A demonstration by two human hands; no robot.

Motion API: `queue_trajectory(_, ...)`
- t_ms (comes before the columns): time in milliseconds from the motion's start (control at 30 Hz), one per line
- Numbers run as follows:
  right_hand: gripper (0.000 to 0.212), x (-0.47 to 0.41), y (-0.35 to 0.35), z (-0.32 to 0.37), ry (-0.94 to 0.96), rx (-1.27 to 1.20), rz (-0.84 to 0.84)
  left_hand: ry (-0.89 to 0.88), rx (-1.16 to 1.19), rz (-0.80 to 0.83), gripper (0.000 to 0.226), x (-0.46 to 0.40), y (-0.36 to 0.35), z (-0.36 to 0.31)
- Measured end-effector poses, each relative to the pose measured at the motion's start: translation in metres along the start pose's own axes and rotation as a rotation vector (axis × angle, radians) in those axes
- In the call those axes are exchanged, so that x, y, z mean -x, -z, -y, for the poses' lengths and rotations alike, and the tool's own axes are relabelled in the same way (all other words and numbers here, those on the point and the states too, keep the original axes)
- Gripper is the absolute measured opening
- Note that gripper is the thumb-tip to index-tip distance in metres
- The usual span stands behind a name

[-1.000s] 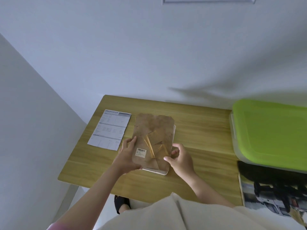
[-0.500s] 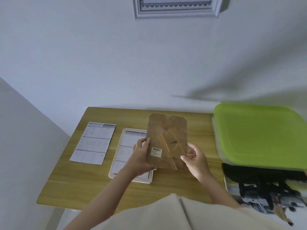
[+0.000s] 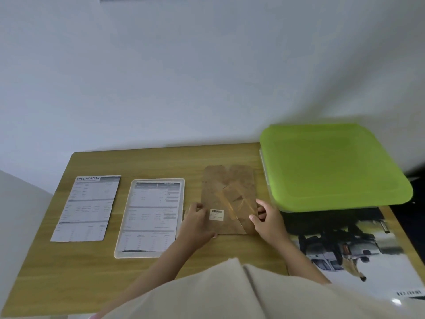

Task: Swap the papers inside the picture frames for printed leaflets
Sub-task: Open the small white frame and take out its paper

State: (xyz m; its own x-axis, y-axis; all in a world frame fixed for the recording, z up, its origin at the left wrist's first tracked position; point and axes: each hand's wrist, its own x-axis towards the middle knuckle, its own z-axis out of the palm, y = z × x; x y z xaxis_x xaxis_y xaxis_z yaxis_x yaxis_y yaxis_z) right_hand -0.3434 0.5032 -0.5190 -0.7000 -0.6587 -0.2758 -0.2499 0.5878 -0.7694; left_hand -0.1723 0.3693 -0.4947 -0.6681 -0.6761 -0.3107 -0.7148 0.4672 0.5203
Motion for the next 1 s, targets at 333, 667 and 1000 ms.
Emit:
queue_trajectory(333,0.055,-0.003,-0.006,0.001,0.009,0.129,0.030,-0.019,0.035,0.016,0.065,-0.001,0.001,0.005)
queue_trajectory(667,0.039,0.004,-0.036,0.049,0.207,0.376,-0.101,0.015,0.171,-0.138,0.064,0.021,0.026,0.036)
queue_trajectory(1000,0.048,-0.014,-0.109,0.132,0.354,0.374,0.228,0.385,0.105,-0.331,0.067,0.074,0.059,0.114)
